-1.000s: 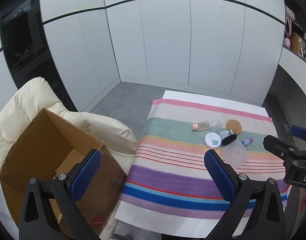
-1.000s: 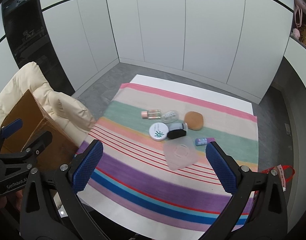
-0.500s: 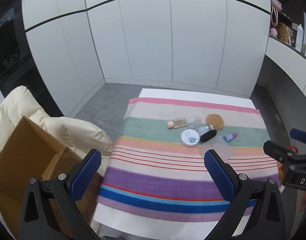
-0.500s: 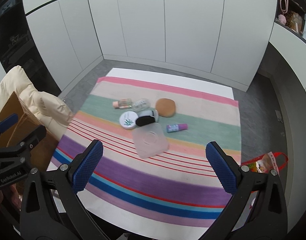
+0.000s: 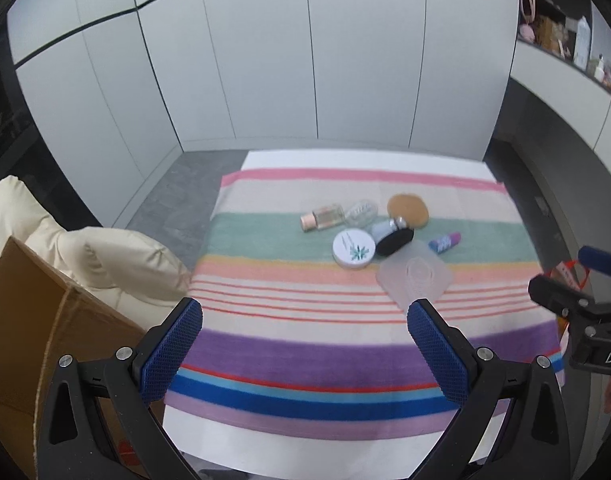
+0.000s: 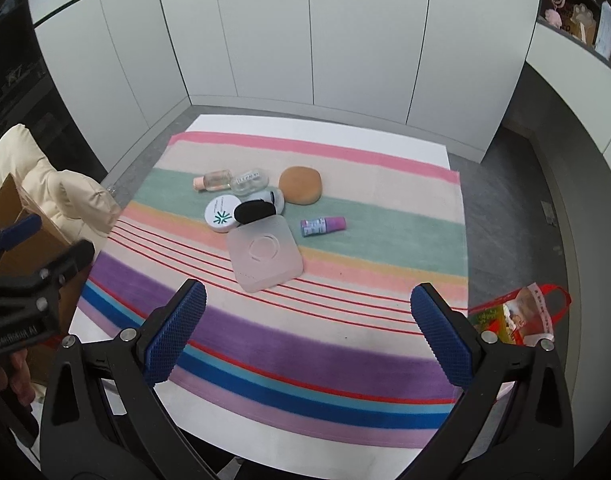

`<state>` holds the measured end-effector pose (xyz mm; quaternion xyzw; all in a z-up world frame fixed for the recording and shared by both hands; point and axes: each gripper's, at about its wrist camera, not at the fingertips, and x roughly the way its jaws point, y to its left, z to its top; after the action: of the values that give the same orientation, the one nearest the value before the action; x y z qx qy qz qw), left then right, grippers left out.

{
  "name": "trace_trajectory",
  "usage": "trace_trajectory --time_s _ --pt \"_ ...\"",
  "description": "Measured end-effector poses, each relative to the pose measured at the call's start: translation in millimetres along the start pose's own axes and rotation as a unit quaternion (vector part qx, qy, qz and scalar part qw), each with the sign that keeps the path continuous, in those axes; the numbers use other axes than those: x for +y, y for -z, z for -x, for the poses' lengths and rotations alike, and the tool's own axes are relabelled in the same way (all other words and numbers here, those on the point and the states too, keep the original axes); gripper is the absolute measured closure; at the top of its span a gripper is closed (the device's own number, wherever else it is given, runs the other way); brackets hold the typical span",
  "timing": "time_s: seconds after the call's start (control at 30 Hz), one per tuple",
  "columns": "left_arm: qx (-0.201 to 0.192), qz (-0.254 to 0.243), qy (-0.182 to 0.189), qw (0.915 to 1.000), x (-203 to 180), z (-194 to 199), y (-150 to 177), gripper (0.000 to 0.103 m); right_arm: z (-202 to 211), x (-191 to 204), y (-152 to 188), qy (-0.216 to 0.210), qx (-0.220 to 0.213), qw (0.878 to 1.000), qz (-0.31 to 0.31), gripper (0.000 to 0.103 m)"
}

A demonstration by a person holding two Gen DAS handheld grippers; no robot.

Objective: Organize objects
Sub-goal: 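Move both tools back from the cardboard box to the table, then grasp the white cushion compact with the left tool while the right tool grasps the clear plastic case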

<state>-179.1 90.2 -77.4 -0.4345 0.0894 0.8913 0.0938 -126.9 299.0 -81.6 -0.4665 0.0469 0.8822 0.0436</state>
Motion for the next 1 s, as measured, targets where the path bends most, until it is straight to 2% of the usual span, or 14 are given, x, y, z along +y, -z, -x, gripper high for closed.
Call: trace_trajectory --time_s 0.2,0.37,0.43,0.9,1.0 --pt "0.011 -0.014 0.006 0.9998 -4 -27 8 0.000 -25 7 3 0.002 0.009 1.000 0.025 0.000" --pt "0.038 -0.011 0.007 0.9992 -2 -59 17 0.001 -57 11 7 -0.008 0.031 0.999 0.024 0.000" --pt "0.048 -0.017 -0.006 0.9987 0 -74 21 0.001 -72 14 9 -0.002 0.041 0.998 0.042 0.001" --pt "0.063 -0.017 0.008 0.9978 8 -135 21 0.001 -165 35 4 -0.030 0.080 0.995 0.055 0.003" --pt "0.067 -0.015 0.012 0.9976 8 -146 20 0.001 -180 37 1 -0.041 0.087 0.994 0.057 0.008"
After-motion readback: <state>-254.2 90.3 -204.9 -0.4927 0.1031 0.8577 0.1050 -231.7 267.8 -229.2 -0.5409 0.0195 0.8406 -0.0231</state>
